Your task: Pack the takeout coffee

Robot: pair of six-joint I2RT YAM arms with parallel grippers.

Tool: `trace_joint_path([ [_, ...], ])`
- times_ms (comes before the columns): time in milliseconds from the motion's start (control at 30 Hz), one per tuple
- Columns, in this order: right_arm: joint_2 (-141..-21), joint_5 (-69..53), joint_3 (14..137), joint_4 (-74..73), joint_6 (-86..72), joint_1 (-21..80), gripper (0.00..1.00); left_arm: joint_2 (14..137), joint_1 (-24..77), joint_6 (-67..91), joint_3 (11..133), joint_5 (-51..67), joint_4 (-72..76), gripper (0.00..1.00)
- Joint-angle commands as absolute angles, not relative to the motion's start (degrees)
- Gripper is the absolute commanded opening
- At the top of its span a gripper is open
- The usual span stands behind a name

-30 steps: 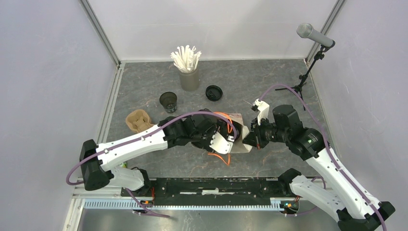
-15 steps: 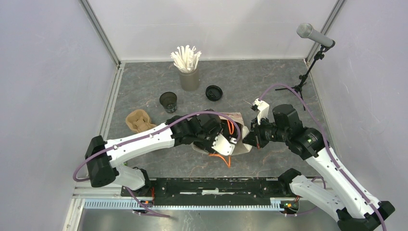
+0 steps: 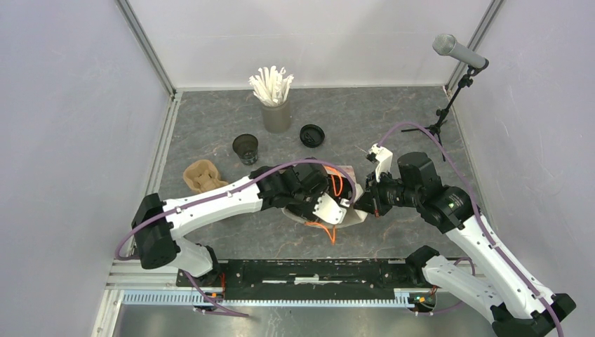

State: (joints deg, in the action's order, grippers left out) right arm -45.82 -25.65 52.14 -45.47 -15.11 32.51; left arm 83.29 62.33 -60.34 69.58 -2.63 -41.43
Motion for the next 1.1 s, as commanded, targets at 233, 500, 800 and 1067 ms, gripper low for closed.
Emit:
trace_joint_path([
  [233, -45.34, -27.16, 52.56, -42.84, -15.03, 32.53, 0.00, 85.85, 61.92, -62.25, 71.48, -1.93, -36.05, 0.17],
  [500, -45.48, -26.23, 52.98, -43.18, -15.26, 32.52, 0.00, 84.52, 61.83, -62.70, 71.38, -2.47, -36.37, 0.16],
  [800, -44.88, -25.94, 52.61, -43.14, -15.72, 32.54, 0.00, 79.90, 61.63, -63.86, 68.48, -4.83, -39.83, 0.14],
  [1067, -44.69, -26.19, 52.47, -42.77, -15.70, 32.52, 0.00, 79.57, 61.61, -65.09, 68.98, -6.13, -42.82, 0.13],
])
